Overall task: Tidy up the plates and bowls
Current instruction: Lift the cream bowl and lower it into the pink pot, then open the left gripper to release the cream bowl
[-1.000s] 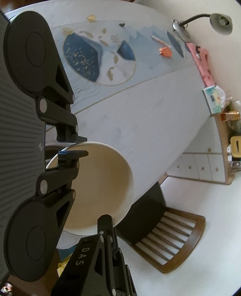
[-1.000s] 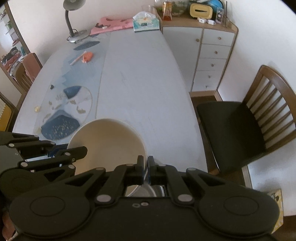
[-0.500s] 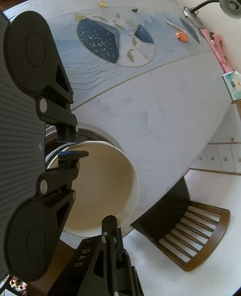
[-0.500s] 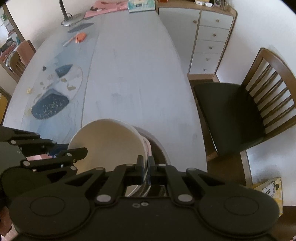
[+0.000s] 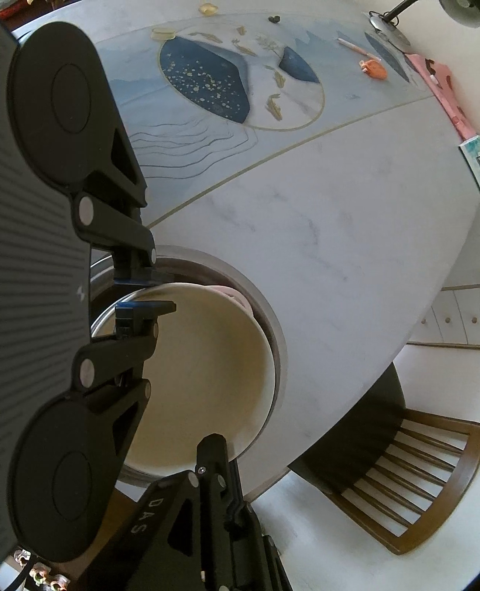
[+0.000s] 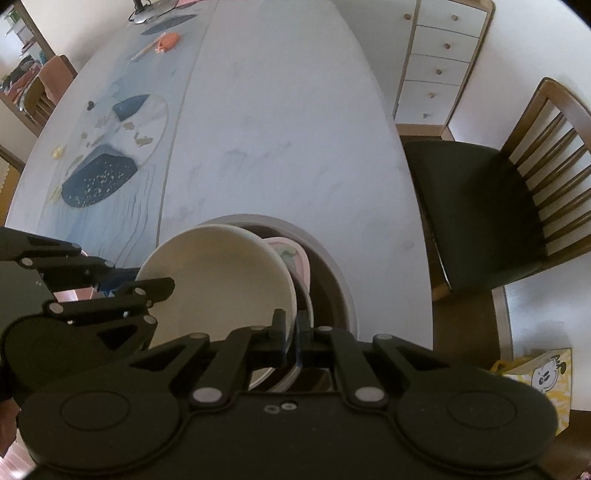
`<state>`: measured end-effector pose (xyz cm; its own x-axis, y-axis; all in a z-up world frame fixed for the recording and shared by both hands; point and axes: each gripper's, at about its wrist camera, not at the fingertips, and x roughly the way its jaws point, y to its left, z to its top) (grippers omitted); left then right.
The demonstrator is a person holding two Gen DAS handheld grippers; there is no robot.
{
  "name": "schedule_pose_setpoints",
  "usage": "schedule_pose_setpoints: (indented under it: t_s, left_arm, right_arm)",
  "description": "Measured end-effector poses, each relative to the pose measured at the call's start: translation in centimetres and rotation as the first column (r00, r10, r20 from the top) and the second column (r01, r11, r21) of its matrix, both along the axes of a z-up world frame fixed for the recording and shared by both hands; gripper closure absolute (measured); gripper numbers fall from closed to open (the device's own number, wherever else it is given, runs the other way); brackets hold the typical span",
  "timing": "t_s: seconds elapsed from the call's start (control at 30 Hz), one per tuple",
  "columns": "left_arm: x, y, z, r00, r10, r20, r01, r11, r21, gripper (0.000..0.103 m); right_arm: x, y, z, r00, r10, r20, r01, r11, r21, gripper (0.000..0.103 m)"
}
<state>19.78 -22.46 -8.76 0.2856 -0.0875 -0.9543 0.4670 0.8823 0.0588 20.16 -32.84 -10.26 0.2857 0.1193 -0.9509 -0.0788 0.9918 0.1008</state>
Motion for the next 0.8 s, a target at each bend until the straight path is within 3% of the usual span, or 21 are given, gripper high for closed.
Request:
schedule_pose_setpoints:
  t_s: [0.23, 0.4, 0.57, 0.8]
  left_arm:
    - [0.0, 0.0, -0.5, 1.000, -0.004, -0.002, 0.004, 1.000, 0.002, 0.096]
    - [-0.1, 0.3, -0.4, 1.000, -0.004, 0.003, 0.004, 1.000, -0.023, 0.096]
    - [-0.2, 1.0, -0.6, 1.000, 0.000, 0.004, 0.000, 0.999, -0.051, 0.096]
    - [-0.5, 1.8, 0.1, 1.000, 0.007, 0.029, -0.004, 0.996, -0.084, 0.087]
  right_arm:
    - [0.3, 0.0, -0.2, 1.000, 0.007, -0.004, -0.007, 1.000, 0.005, 0.096]
    - [0.2, 0.2, -0.3, 1.000, 0.007, -0.005, -0.007, 1.000, 0.008, 0.086]
    - [0.0, 0.4, -0.2, 1.000, -0.002, 0.007, 0.002, 1.000, 0.011, 0.083]
    - [-0.7, 0.2, 1.0, 0.999, -0.019, 0.048, 0.019, 1.000, 0.020, 0.071]
